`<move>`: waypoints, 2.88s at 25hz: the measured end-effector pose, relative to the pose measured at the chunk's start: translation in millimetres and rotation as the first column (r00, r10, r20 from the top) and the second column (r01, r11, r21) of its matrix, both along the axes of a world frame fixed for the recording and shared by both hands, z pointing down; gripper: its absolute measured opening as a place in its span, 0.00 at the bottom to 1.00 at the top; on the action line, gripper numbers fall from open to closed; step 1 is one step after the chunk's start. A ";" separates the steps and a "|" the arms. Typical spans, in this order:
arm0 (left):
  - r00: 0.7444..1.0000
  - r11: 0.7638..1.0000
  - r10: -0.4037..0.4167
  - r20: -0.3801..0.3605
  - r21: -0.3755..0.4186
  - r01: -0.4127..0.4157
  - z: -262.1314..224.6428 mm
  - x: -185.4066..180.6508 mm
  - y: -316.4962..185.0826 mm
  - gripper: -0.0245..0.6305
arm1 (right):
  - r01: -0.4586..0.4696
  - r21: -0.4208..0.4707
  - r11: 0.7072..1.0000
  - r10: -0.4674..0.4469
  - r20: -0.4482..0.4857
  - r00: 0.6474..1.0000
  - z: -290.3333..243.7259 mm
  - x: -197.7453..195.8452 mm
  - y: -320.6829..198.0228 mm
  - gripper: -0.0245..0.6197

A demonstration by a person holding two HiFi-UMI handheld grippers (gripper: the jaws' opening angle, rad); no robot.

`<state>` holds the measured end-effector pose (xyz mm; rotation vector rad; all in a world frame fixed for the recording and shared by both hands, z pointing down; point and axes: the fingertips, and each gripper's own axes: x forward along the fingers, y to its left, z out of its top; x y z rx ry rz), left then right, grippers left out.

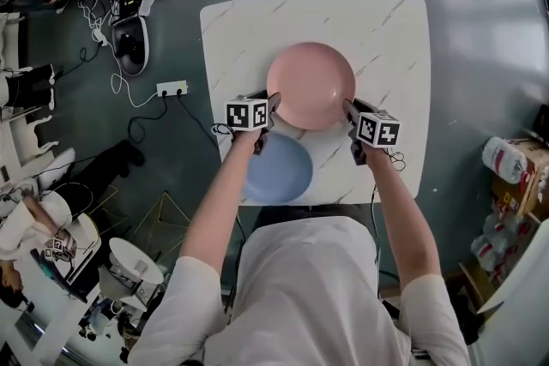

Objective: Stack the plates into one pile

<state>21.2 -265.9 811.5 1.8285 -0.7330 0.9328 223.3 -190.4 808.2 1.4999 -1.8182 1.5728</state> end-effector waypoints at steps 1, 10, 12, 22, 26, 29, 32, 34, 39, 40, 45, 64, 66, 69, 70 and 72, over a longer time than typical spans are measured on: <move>1.000 1.000 -0.006 0.000 -0.003 0.006 0.8 0.0 0.6 0.26 | -0.005 -0.001 1.000 0.005 0.001 1.000 0.2 -0.5 -0.7 0.18; 1.000 1.000 -0.029 -0.006 0.005 0.029 -0.4 0.4 3.6 0.16 | -0.072 -0.011 0.997 0.072 0.002 0.997 2.1 5.3 -1.2 0.15; 0.999 0.999 -0.045 -0.018 0.010 0.045 -4.8 2.5 2.6 0.16 | -0.082 -0.012 0.997 0.082 -0.001 0.997 3.0 6.8 0.6 0.15; 0.997 0.996 -0.068 -0.048 0.054 0.071 -36.3 -11.8 14.8 0.15 | -0.061 0.028 0.998 0.061 -0.006 0.998 -26.5 -6.4 11.0 0.15; 0.997 0.996 -0.065 -0.053 0.060 0.068 -47.0 -29.3 32.7 0.15 | -0.034 0.025 0.999 0.035 -0.021 0.999 -38.8 -20.4 24.6 0.15; 0.994 0.993 -0.091 -0.068 0.063 0.096 -60.4 -40.8 45.8 0.15 | -0.016 0.022 1.000 0.016 -0.026 1.000 -46.8 -32.7 38.0 0.15; 0.987 0.989 -0.133 -0.094 0.058 0.138 -70.1 -54.9 61.0 0.15 | 0.004 0.017 1.000 -0.003 -0.015 1.000 -52.8 -48.8 55.8 0.15; 0.985 0.987 -0.140 -0.097 0.060 0.146 -73.8 -66.5 72.4 0.15 | 0.027 0.011 1.000 -0.027 -0.016 1.000 -57.0 -60.3 67.4 0.16; 0.983 0.985 -0.158 -0.095 0.053 0.163 -77.3 -89.3 100.9 0.15 | 0.075 -0.010 0.997 -0.075 -0.017 0.997 -59.5 -83.0 93.2 0.16; 0.982 0.984 -0.165 -0.091 0.047 0.170 -76.7 -93.9 107.4 0.15 | 0.084 -0.018 0.996 -0.085 -0.020 0.996 -58.5 -86.8 99.1 0.16; 0.979 0.981 -0.190 -0.074 0.032 0.192 -75.3 -116.3 133.2 0.15 | 0.133 -0.047 0.990 -0.135 -0.035 0.990 -58.0 -106.9 121.1 0.17; 0.980 0.980 -0.196 -0.029 -0.043 0.194 -57.6 -189.4 216.2 0.15 | 0.323 -0.168 0.931 -0.326 0.014 0.945 -45.7 -183.0 191.5 0.20; 0.981 0.980 -0.194 -0.024 -0.052 0.192 -54.5 -193.2 221.0 0.15 | 0.329 -0.187 0.926 -0.332 0.016 0.943 -42.3 -186.1 195.6 0.20; 0.983 0.981 -0.185 -0.009 -0.067 0.184 -49.6 -198.7 229.3 0.15 | 0.326 -0.217 0.920 -0.330 0.019 0.944 -36.5 -188.8 204.0 0.20; 0.983 0.981 -0.181 -0.007 -0.072 0.180 -47.9 -199.1 231.4 0.15 | 0.321 -0.225 0.920 -0.325 0.022 0.945 -34.8 -188.9 206.2 0.20; 0.985 0.982 -0.172 -0.010 -0.081 0.170 -46.5 -197.9 234.9 0.15 | 0.310 -0.243 0.919 -0.312 0.033 0.950 -31.4 -188.9 210.4 0.19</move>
